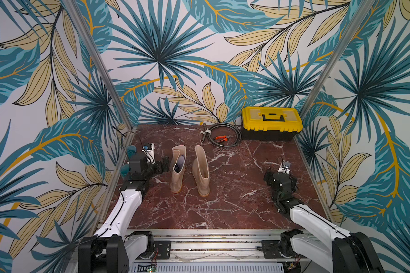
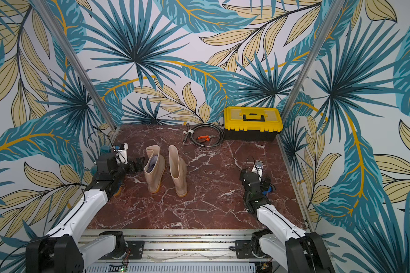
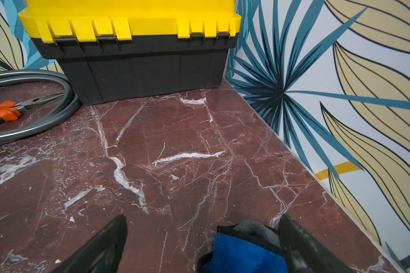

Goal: Wipe the rubber boots with a cloth
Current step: Reset both arms

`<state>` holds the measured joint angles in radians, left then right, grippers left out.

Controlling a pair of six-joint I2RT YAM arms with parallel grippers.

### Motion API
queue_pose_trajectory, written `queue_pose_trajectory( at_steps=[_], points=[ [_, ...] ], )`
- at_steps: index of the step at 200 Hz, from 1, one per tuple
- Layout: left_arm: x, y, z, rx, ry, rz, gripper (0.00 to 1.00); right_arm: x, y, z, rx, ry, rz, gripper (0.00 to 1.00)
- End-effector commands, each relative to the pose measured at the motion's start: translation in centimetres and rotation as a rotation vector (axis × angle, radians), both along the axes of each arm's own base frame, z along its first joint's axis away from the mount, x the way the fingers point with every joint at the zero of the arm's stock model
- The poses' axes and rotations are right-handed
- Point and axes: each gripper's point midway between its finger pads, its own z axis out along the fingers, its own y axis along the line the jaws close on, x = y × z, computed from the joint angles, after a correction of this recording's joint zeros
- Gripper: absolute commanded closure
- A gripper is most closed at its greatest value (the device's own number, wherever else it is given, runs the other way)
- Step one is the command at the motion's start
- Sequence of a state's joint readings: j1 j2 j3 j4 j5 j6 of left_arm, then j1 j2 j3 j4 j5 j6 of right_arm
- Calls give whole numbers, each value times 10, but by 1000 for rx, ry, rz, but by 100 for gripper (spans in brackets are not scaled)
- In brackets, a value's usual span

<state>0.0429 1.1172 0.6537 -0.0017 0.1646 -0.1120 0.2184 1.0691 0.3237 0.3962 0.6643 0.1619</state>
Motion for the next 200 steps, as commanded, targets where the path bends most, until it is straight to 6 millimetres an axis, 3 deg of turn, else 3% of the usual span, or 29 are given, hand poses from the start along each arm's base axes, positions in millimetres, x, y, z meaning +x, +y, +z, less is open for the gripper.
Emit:
queue_pose_trajectory(
  at_steps=[1, 56, 96, 139, 185, 200],
  points=[
    [11, 8, 0, 54, -74, 27, 1, 9, 0, 9, -7, -77, 10, 1],
    [24, 11, -19, 115, -129, 26, 0, 39, 0, 14, -56, -133, 44, 0],
    [39, 12, -35, 142, -127, 18, 0, 54, 1, -4, -57, -119, 78, 0],
    [38, 8, -61, 143, -131, -10, 0, 74, -4, -15, -4, -15, 94, 1],
    [41, 14, -66, 138, -124, 22, 0, 67, -1, -19, -15, -112, 145, 0],
    [42, 22, -67, 139, -119, 69, 0, 68, -4, -23, 26, -50, 118, 0]
  ],
)
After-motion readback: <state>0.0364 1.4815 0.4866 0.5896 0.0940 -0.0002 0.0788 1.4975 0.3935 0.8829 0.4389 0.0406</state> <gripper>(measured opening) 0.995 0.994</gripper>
